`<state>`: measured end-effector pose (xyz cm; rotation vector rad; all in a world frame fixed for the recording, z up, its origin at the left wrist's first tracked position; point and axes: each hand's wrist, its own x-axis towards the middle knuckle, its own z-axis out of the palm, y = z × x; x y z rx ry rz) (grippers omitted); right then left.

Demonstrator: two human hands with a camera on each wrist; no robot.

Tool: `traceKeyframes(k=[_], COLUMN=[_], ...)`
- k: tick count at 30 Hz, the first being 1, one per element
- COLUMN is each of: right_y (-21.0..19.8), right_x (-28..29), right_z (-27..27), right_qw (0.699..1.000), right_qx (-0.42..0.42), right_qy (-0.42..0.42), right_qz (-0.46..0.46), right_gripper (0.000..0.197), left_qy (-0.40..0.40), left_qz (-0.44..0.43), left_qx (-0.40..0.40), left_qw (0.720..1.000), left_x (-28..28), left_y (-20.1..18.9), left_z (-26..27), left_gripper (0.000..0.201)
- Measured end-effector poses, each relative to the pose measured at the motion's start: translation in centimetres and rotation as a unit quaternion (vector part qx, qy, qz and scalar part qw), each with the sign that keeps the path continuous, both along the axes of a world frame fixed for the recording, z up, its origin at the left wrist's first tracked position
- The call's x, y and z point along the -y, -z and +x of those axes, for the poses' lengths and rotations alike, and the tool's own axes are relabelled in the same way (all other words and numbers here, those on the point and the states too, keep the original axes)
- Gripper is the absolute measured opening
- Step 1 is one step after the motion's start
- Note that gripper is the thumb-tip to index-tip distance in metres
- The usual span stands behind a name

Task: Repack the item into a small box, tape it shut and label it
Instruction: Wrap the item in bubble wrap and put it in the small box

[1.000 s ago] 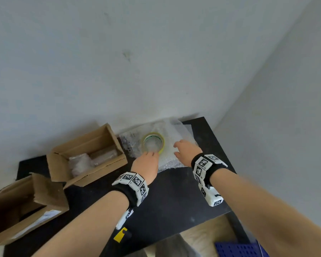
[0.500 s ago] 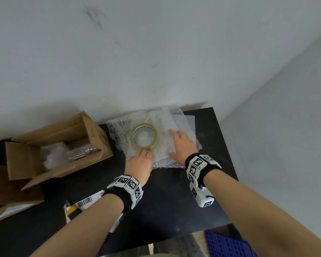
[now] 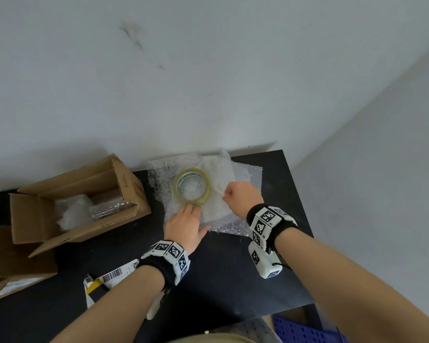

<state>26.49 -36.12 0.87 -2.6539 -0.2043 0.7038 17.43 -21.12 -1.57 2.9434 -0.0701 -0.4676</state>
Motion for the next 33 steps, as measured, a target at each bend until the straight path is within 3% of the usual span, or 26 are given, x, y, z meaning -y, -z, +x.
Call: traceKeyframes(k=[5, 10, 14, 27, 33], right_y=[-2.0, -4.7, -6.5, -9.5, -9.4], right_x=[-1.0, -1.8, -1.9, -2.2, -2.6], right_z=[-0.1, -0.8, -1.5, -4.0, -5.3], right_qw=[0.998, 0.995, 0.994, 0.977, 0.976], right_qx=[-0.019, -0.005, 0.024, 0.072, 0.071], right_qy=[0.019, 0.033, 0.05, 0.091, 0.092], right_qz=[0.052, 0.089, 0.098, 0.18, 0.184], right_gripper=[0.021, 0.017, 0.02, 0.013, 0.012], left_qy=[0.038, 0.034, 0.009, -0.006, -0.011], left_qz=[-0.034, -0.061, -0.059, -0.071, -0.122], left_qx=[-0.004, 0.048, 0.037, 0.045, 0.075], left_qw=[0.999, 0.996, 0.998, 0.996, 0.99], left_x=[-0.1, -0.3, -0.8, -2.8, -4.3], left_y=[-1.5, -3.8, -5.7, -9.1, -9.7], left_z=[-0.5, -0.5, -0.3, -1.6, -2.5], left_gripper=[0.068, 0.031, 0.025, 0.027, 0.045])
